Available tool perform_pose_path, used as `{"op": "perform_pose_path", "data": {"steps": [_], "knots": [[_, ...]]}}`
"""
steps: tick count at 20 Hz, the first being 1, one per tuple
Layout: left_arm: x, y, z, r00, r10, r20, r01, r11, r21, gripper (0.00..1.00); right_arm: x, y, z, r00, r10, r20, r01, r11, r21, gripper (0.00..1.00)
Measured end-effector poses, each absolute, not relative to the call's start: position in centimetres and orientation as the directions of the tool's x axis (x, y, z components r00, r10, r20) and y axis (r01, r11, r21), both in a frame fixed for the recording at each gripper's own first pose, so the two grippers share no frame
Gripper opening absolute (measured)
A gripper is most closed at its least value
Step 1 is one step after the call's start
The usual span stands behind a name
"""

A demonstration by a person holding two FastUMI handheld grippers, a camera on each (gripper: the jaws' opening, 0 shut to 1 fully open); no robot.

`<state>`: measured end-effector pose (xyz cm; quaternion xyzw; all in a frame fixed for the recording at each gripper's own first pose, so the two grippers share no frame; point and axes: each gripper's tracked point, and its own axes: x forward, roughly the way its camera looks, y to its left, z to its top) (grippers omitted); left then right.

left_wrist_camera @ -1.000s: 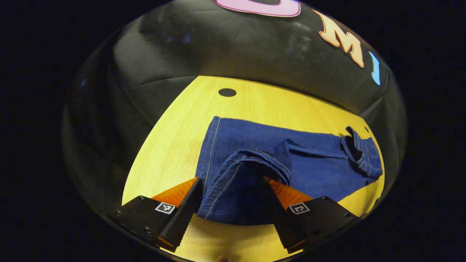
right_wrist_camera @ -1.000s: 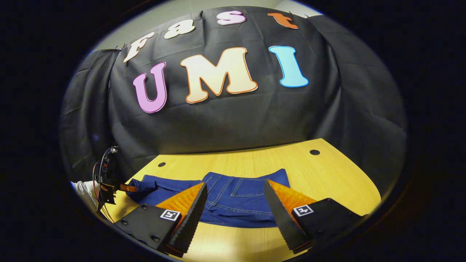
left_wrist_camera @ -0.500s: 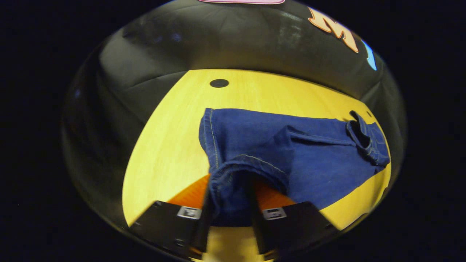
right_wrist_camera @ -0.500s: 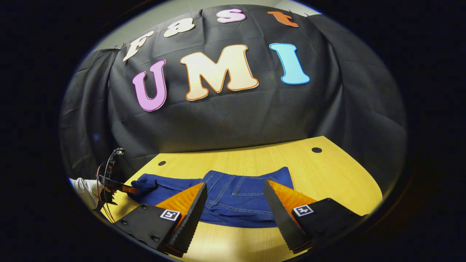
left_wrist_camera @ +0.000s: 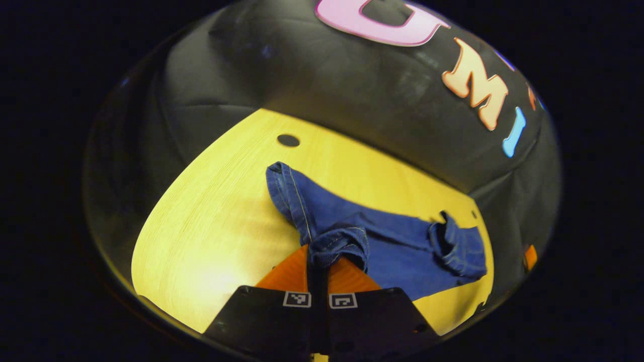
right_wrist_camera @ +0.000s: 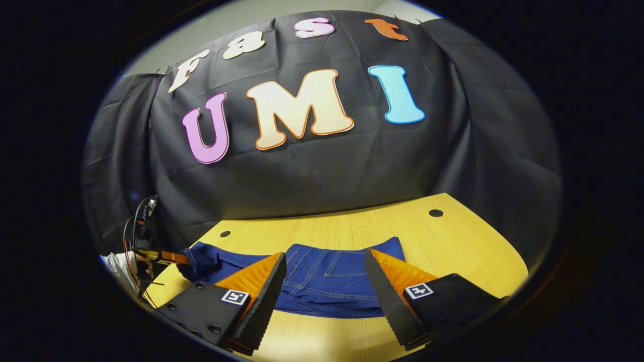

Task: Grasp the waist and the cuffs of the jeans and fold them to make the two legs overlap; first hold the waist and fold one-third of the jeans toward the cuffs, then hold the cuffs and fold the remaining one-third in the same direction to finish folding.

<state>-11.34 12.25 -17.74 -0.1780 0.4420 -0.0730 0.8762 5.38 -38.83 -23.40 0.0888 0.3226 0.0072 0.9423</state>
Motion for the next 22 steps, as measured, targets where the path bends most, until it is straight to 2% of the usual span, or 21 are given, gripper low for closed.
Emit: {"op": "perform_pose_path", "data": {"steps": [4,11,17,22], "knots": [[-10.2,4.6,-12.0,0.628,-0.382,-0.678,0.124,0.909,-0.397,0.00,6.0,-40.5,-21.9,0.805,0.085,-0.587,0.030,0.983,0.183,0.97],[-9.3,-8.2,-7.3,0.621,-0.491,-0.611,0.259,0.864,-0.431,0.00,5.6,-44.9,-19.3,0.825,0.089,-0.558,0.009,0.985,0.171,0.97],[-9.6,-18.4,-9.9,0.575,-0.531,-0.622,0.323,0.846,-0.424,0.00,4.5,-49.8,-18.5,0.827,0.067,-0.559,0.032,0.986,0.165,0.96],[-12.0,-24.7,-15.5,0.501,-0.523,-0.689,0.357,0.850,-0.386,0.00,3.4,-53.8,-18.4,0.825,0.053,-0.562,0.043,0.987,0.157,0.96]]}}
